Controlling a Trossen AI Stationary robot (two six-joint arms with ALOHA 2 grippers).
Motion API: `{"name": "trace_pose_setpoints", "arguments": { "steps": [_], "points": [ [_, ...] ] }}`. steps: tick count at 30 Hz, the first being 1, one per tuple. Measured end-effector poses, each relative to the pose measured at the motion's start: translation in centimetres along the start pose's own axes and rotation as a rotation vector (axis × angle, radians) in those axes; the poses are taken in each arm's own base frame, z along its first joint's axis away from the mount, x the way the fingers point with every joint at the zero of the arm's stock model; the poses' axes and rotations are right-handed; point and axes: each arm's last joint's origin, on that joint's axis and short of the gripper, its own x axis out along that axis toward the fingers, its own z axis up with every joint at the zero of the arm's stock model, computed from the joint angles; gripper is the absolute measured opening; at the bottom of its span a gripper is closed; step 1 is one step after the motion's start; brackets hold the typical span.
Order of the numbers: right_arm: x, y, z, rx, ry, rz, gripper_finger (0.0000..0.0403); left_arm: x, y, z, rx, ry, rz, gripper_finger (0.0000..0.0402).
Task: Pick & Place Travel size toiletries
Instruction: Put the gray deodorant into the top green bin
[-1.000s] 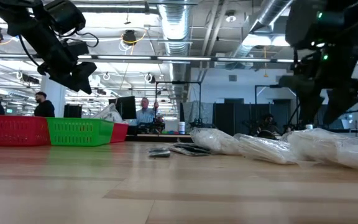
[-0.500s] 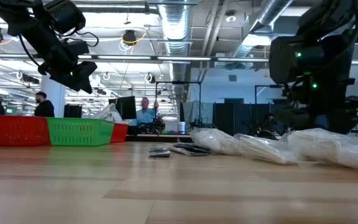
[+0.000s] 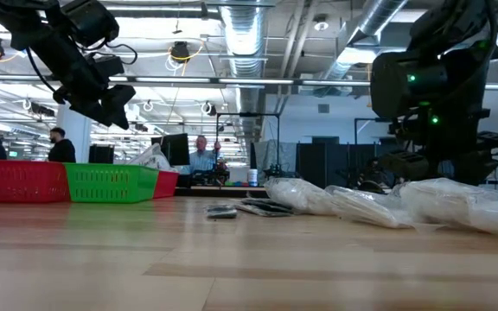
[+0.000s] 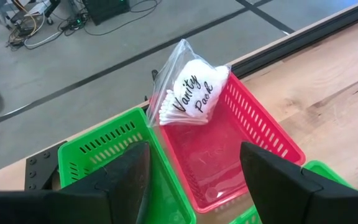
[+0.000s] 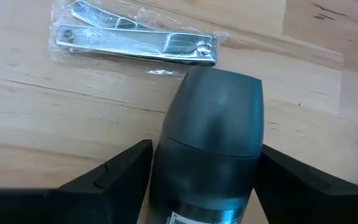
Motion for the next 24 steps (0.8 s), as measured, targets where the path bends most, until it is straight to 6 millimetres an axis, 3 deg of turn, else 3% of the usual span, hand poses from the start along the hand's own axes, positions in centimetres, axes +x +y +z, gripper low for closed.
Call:
{"name": "trace_pose_setpoints", "arguments": {
  "steps": [6, 16, 24],
  "points": [
    [0.0, 0.1, 0.0, -0.001, 0.001, 0.005, 0.0199, 0.0, 0.0, 0.0, 0.000, -0.001, 0.000, 0.0245],
    [-1.2, 0.4, 0.7, -0.104, 0.004, -0.058, 0.0200, 0.0, 0.0, 0.0, -0.002, -0.001, -0.004, 0.0245],
    [-2.2, 2.1, 3.2, -0.174, -0.081, 0.041, 0.0200, -0.3, -0.5, 0.2, -0.018, 0.013, -0.187, 0.0245]
  ]
}}
